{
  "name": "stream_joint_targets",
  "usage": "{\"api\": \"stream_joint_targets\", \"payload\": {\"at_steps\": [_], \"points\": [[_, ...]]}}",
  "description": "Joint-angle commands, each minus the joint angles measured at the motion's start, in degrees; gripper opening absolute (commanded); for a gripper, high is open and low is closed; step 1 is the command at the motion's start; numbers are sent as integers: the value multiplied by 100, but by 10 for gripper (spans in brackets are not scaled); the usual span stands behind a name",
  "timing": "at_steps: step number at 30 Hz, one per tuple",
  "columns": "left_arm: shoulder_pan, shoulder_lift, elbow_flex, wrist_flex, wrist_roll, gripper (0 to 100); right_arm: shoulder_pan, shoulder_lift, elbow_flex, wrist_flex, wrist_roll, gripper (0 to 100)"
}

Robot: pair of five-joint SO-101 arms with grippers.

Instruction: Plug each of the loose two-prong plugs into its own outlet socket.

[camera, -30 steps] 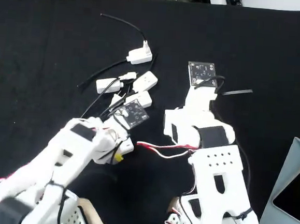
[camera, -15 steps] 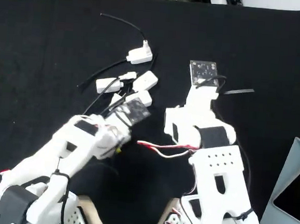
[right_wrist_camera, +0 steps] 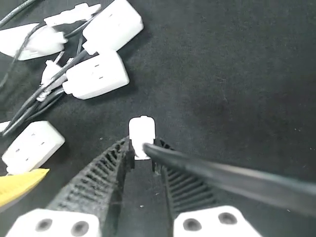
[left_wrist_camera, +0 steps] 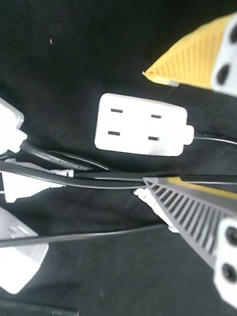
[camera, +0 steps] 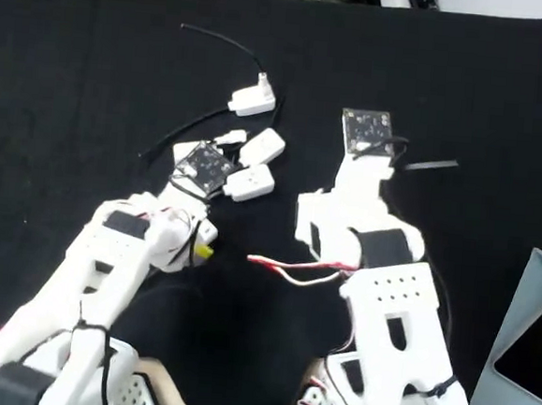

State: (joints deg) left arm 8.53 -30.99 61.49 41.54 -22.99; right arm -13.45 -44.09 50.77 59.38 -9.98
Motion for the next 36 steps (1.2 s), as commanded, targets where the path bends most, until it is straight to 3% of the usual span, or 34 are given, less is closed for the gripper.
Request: {"api": "stream_joint_targets", "payload": {"at_steps": [1,9,14,24,36], "points": [[-251,-765,-13,633,79,295,-501,31,-198,-79,-26,14],[-2044,-2066,110,1055,677,295,-1415,48,-602,-141,501,14],[-2686,-2514,593,1029,949,295,-2154,567,-752,-360,642,13],[-2809,-3033,1552,703,1046,295,-2760,2070,-725,-1723,905,12],[-2818,-3156,1666,668,1046,295,-2585,3002,-760,-2418,1433,12]]}}
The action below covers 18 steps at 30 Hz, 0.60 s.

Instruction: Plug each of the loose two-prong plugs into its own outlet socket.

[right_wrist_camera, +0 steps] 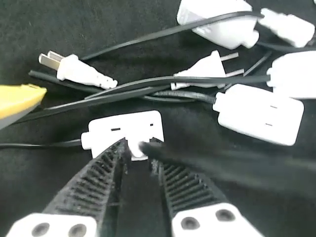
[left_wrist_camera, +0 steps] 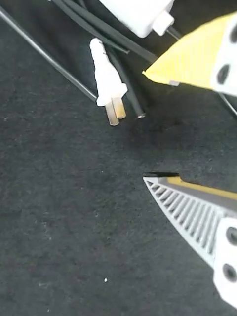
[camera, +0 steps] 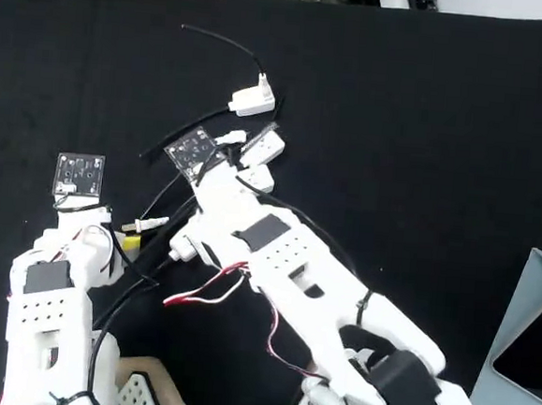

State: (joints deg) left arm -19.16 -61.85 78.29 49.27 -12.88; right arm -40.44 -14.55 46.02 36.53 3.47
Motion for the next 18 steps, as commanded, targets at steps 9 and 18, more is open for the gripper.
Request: {"api": "stream_joint_targets", "payload": {"at_steps": [9,18], "points": [[-48,-70,-13,-105,35,295,255,57,-303,9,88,12],[-40,-70,-4,-105,35,295,352,92,-338,193,97,12]]}}
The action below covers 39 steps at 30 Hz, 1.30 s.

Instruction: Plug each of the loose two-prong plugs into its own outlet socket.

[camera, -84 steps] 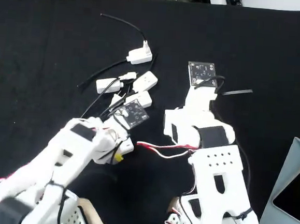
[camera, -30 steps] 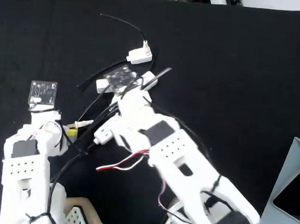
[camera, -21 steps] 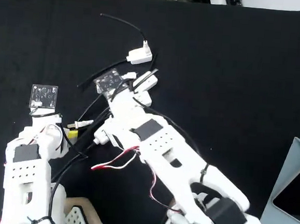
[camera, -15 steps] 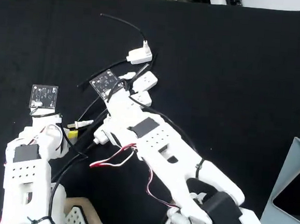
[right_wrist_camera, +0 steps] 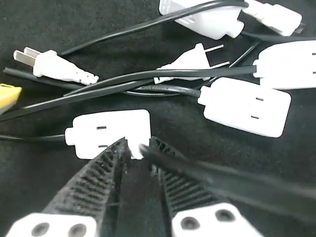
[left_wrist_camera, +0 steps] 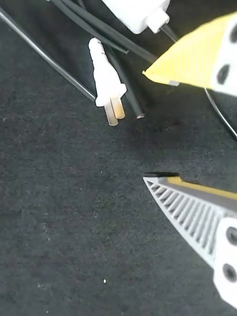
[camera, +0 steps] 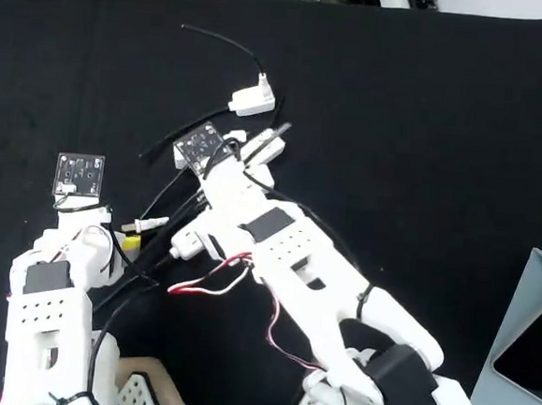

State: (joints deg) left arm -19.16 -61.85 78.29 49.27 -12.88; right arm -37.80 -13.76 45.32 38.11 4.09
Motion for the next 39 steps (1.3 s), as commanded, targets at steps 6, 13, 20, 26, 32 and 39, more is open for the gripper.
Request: {"api": "stream_joint_targets", "payload": {"at_steps": [6,13,20,26,32,39], "points": [[-40,-70,-4,-105,35,295,70,198,-233,9,26,12],[-40,-62,-4,-105,35,295,-97,936,-365,-105,26,12],[-40,-62,-4,-105,35,295,9,778,-505,26,26,12],[-40,-70,66,-132,35,295,721,-338,-1007,818,26,12],[-40,-70,75,-141,35,295,1582,-787,-1938,1240,26,12],[-40,-70,75,-132,35,295,2251,-743,-2782,1266,0,12]]}}
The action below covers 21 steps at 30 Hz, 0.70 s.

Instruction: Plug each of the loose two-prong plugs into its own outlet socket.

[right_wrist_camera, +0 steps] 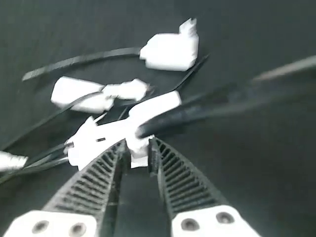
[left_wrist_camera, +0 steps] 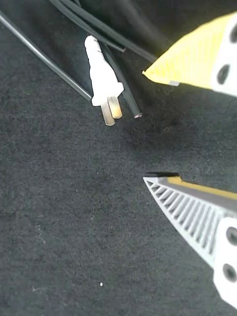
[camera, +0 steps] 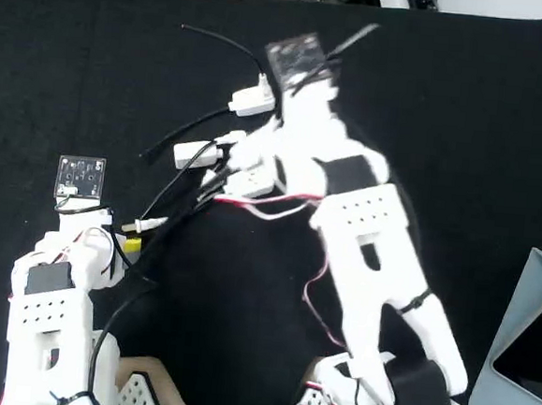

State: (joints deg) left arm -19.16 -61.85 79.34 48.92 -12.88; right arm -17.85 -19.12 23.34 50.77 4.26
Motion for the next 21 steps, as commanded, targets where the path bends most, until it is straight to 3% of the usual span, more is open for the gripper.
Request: {"api": "stream_joint_targets", "payload": {"at_steps": [1,5,16,21], "points": [[-40,-70,-22,-97,35,295,325,-127,-716,0,-35,12],[-40,-70,-22,-88,35,295,554,505,-1429,-44,-149,12],[-48,-70,-22,-79,26,295,756,3345,-4101,-176,-1380,13],[-48,-70,-22,-79,26,295,774,4716,-5367,-123,-1468,14]]}}
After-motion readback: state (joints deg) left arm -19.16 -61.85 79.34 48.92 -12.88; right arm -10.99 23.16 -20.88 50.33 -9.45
